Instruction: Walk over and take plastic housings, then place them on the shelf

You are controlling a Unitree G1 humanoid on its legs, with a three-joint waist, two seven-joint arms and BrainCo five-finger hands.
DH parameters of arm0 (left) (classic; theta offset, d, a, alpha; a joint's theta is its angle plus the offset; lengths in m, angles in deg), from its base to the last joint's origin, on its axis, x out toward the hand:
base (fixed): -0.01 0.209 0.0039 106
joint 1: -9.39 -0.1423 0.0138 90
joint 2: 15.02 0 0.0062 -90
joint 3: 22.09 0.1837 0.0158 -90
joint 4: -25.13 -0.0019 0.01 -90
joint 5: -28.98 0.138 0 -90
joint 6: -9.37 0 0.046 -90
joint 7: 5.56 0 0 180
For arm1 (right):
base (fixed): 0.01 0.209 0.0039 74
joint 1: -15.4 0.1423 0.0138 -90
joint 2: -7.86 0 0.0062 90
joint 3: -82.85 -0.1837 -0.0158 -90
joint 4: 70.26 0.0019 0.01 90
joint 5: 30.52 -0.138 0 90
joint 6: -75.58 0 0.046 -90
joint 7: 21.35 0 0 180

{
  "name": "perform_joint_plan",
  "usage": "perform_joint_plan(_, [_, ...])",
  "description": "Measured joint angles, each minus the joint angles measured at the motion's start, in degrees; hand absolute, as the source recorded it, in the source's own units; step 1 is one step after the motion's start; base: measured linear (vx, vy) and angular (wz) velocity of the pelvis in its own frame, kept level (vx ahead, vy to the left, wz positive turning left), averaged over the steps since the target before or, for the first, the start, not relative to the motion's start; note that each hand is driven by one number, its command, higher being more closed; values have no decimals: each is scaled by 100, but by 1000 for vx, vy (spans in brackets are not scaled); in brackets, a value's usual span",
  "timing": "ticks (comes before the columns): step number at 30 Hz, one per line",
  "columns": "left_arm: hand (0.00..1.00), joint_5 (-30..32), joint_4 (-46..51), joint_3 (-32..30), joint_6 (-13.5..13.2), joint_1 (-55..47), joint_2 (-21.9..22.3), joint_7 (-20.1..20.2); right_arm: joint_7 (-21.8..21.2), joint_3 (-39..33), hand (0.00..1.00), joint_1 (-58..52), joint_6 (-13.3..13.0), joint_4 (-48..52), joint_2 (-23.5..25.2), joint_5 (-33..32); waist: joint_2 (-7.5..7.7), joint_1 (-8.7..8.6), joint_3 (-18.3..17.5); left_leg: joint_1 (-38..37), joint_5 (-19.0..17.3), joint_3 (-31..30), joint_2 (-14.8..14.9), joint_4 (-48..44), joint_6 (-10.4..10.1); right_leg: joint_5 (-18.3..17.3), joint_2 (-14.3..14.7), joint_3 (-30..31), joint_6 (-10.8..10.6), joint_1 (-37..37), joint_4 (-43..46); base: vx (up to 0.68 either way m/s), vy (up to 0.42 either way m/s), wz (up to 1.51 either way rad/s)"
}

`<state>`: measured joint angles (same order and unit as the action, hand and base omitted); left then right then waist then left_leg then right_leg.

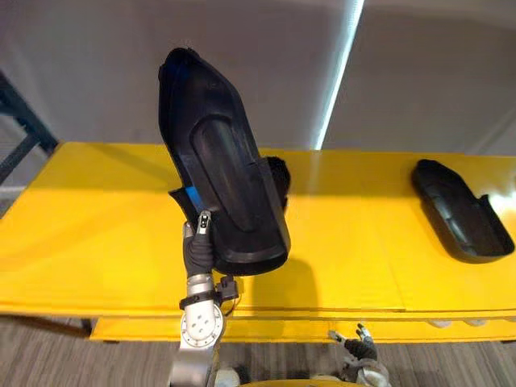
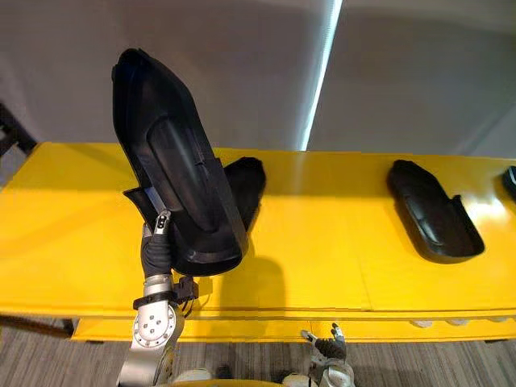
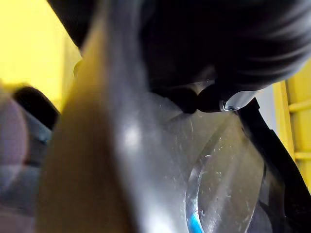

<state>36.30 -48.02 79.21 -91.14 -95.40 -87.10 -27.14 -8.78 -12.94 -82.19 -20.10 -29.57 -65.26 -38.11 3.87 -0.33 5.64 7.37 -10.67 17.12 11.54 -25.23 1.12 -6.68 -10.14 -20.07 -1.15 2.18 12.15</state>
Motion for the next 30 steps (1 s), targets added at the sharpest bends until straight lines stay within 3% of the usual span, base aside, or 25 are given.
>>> perform_joint_plan(2, [100,-11,-29,-28,-4,2,-29,-8,-3,-1,0,9,-1,-83,-65,52,-20,-56,-3,-8,-30,-152,302,-173,-92,85,-159,15,-150,0,-19,-86,441,21])
perform_joint_plan(3, [100,-42,-130,4,-33,25,-32,16,6,-18,0,28,19,-181,-177,64,-123,-202,-49,-64,95,-540,573,-42,-264,252,-388,-4,-484,5,-44,-57,462,24])
perform_joint_plan(4, [100,-55,-163,29,-56,31,-24,16,6,-27,0,23,40,-187,-215,81,-193,-227,-57,-141,272,-734,618,166,-397,321,-454,-6,-604,7,-61,-44,524,21])
perform_joint_plan(5, [100,-69,-200,71,-65,44,28,17,5,-59,0,-15,65,-226,-265,109,-317,-235,-115,-298,295,-1134,545,473,-924,457,-519,-1,-822,13,-154,-32,322,5])
perform_joint_plan(6, [100,-85,-214,109,-65,59,24,16,5,-89,0,-27,78,-287,-308,121,-316,-238,-124,-360,108,-1225,439,594,-1118,580,-597,8,-901,-9,-276,-64,571,14])
perform_joint_plan(7, [100,-136,-239,132,-70,156,-87,11,-7,-167,0,9,91,-386,-188,112,-205,-256,-112,-324,-217,-1200,235,687,-1169,847,-771,-21,-876,-24,-490,-98,575,18])
perform_joint_plan(8, [100,-226,-347,127,-74,274,-282,-13,-12,-185,0,52,117,-490,9,140,25,-207,-51,-178,-232,-1141,-9,480,-1139,1176,-1004,-31,-809,-12,-617,-153,641,21])
perform_joint_plan(9, [100,-248,-406,127,-72,279,-352,-17,-30,-191,0,58,118,-517,43,150,92,-206,-59,-85,-281,-1137,-63,286,-1061,1399,-1060,-44,-746,-9,-630,-182,562,5])
perform_joint_plan(10, [100,-251,-457,144,-70,247,-419,-10,-33,-229,0,57,117,-541,43,179,83,-193,-57,-9,-433,-1076,-85,22,-929,1759,-1072,-34,-537,18,-610,-205,521,-19])
perform_joint_plan(11, [100,-228,-460,160,-80,239,-476,3,-27,-241,0,67,123,-568,-1,244,30,-153,-70,70,-583,-888,-84,-57,-710,2121,-1063,-75,34,144,-620,-188,427,-31])
perform_joint_plan(12, [100,-222,-458,145,-101,241,-496,3,-28,-239,0,86,123,-574,-5,263,17,-150,-74,72,-612,-798,-59,-22,-652,2013,-1074,-90,201,238,-489,-190,352,-43])
perform_joint_plan(13, [100,-203,-498,96,-115,240,-523,13,-35,-234,0,105,131,-552,1,268,30,-181,-82,39,-551,-646,-163,56,-492,1449,-1061,-22,91,441,186,-167,255,-40])
perform_joint_plan(14, [100,-199,-600,100,-114,240,-507,32,-48,-227,0,104,117,-532,-10,273,9,-195,-82,-69,-476,-560,-270,206,-376,694,-784,250,-266,517,836,-142,222,-39])
perform_joint_plan(15, [100,-190,-619,118,-112,239,-493,36,-51,-222,0,106,119,-527,-18,283,-7,-192,-75,-113,-459,-531,-318,277,-349,376,-614,390,-302,505,984,-128,197,-32])
perform_joint_plan(17, [100,-134,-611,237,-117,251,-414,56,-76,-218,0,80,116,-431,-8,291,-26,-208,-79,-133,-327,-541,-543,491,-236,-532,88,943,-389,487,1144,-97,125,-7])
perform_joint_plan(18, [100,-115,-613,246,-112,250,-386,76,-85,-219,0,76,116,-425,-7,290,-26,-208,-79,-124,-293,-541,-579,531,-225,-656,205,1033,-358,457,1089,-63,32,23])
perform_joint_plan(19, [100,-63,-624,274,-94,246,-259,149,-125,-240,0,40,116,-348,-39,244,-86,-249,-42,-115,-231,-663,-603,542,-227,-732,425,1301,-187,288,805,-54,12,39])
perform_joint_plan(21, [100,15,-615,343,-92,243,-207,180,-138,-259,0,20,109,-306,-64,240,-173,-249,-4,-230,-88,-753,-662,727,-270,-596,465,1259,-203,75,579,-32,2,36])
perform_joint_plan(25, [100,22,-575,335,-94,239,-207,277,-141,-254,0,-106,129,-94,78,244,-102,-167,-55,-384,113,-772,-626,950,-354,-523,464,1096,-142,-110,431,21,-40,16])
perform_joint_plan(28, [100,23,-570,180,-91,231,-207,335,-143,-233,0,-114,128,-69,114,245,-71,-135,-84,-425,136,-700,-493,1011,-392,-295,614,1125,-77,-253,87,3,-36,-16])
perform_joint_plan(30, [100,23,-568,145,-57,229,-206,393,-143,-215,0,-177,132,-55,128,246,-33,-27,-121,-480,144,-518,-425,1118,-406,-126,695,1287,-63,-308,-149,-37,-4,-36])
